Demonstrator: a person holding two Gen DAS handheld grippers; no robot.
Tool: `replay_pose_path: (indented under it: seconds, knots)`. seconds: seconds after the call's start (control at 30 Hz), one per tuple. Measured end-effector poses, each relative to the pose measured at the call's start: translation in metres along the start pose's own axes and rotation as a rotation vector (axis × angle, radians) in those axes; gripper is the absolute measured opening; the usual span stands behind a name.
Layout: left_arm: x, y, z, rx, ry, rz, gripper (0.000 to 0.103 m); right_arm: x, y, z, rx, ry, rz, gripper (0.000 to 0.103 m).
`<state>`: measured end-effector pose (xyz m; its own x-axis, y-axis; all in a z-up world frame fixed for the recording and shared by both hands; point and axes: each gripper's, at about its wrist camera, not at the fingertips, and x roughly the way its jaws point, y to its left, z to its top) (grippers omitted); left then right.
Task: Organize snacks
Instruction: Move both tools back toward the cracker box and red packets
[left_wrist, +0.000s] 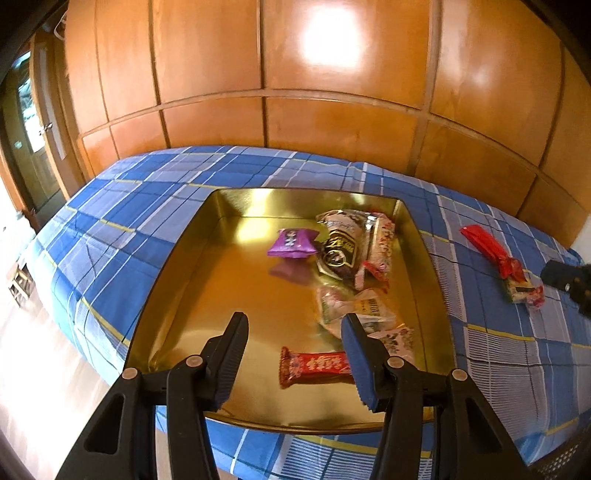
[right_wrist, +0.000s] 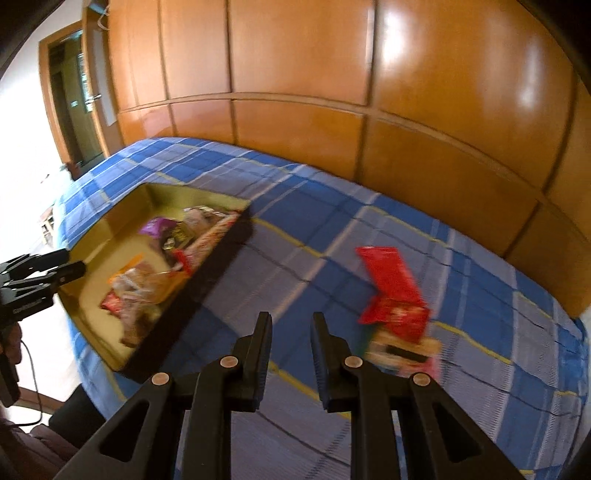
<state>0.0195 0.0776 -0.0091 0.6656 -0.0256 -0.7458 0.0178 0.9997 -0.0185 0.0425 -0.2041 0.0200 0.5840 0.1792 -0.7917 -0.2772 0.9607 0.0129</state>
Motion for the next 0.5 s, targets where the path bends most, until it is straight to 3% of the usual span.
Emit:
replay_pose_path:
  seconds: [0.5]
  knots:
    - [-0.002,-0.054,0.012,0.131,-0.012,-0.060,0.053,-0.012,-0.144,-0.029,0.205,0.011,-0.211,0.024]
